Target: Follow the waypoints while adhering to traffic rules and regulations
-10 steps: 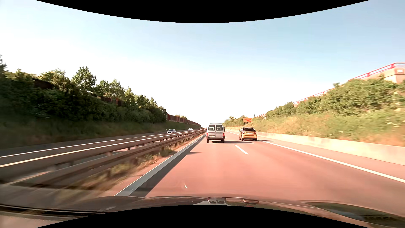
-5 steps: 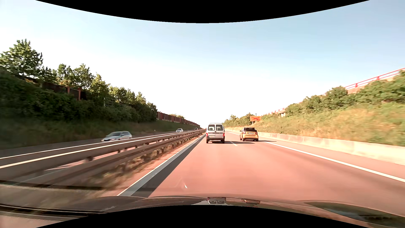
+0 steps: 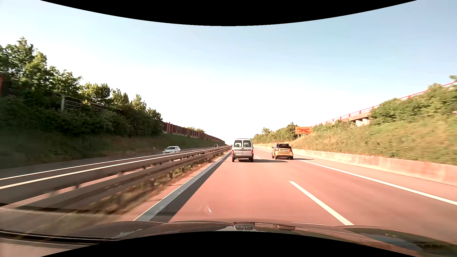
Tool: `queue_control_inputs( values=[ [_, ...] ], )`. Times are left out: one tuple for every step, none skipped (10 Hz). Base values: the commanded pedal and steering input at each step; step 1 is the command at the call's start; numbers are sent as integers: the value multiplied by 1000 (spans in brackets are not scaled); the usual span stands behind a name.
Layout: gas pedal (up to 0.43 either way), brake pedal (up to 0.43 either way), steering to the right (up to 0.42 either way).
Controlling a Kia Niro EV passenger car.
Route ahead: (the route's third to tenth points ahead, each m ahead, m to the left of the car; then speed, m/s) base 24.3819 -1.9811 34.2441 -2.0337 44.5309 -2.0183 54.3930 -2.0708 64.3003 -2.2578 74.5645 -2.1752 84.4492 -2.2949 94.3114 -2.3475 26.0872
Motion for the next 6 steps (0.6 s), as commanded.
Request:
queue_control_inputs(
  values=[
    [138,6,-1],
    [130,6,-1],
    [110,6,-1],
    [110,6,-1],
    [110,6,-1],
    [110,6,-1]
  ],
)
